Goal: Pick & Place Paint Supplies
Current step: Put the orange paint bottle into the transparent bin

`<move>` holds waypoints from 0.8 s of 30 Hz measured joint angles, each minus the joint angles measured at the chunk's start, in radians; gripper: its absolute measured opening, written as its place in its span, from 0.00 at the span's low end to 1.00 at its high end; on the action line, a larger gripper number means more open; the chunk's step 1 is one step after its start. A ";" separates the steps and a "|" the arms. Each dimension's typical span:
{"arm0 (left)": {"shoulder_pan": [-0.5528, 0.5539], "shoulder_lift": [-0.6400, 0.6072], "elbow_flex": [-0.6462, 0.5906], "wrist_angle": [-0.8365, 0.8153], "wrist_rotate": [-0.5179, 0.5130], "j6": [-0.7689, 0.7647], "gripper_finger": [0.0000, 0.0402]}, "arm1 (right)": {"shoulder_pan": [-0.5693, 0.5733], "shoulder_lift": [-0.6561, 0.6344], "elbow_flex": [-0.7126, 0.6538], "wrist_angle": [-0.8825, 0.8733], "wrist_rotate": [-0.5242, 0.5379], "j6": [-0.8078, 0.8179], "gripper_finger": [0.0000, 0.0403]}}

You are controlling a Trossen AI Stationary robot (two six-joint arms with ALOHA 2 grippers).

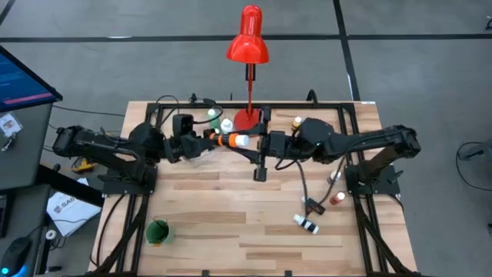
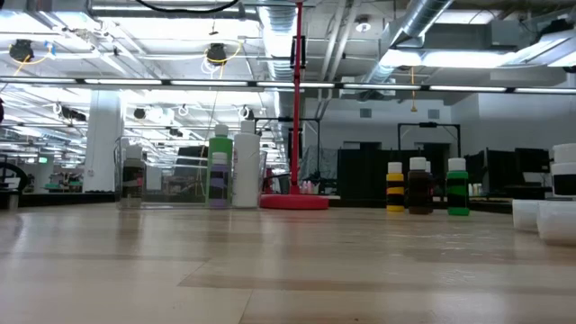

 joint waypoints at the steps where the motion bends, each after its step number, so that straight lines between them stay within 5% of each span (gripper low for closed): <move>1: 0.000 -0.005 0.000 -0.020 0.018 0.000 0.53 | 0.000 -0.012 0.000 -0.036 -0.003 0.028 0.33; 10: 0.023 -0.083 0.001 -0.352 0.160 0.104 0.53 | 0.033 -0.130 0.000 -0.315 0.030 0.207 0.34; 24: 0.042 -0.110 0.002 -0.550 0.083 0.422 0.52 | 0.092 -0.062 -0.001 -0.957 -0.044 0.656 0.34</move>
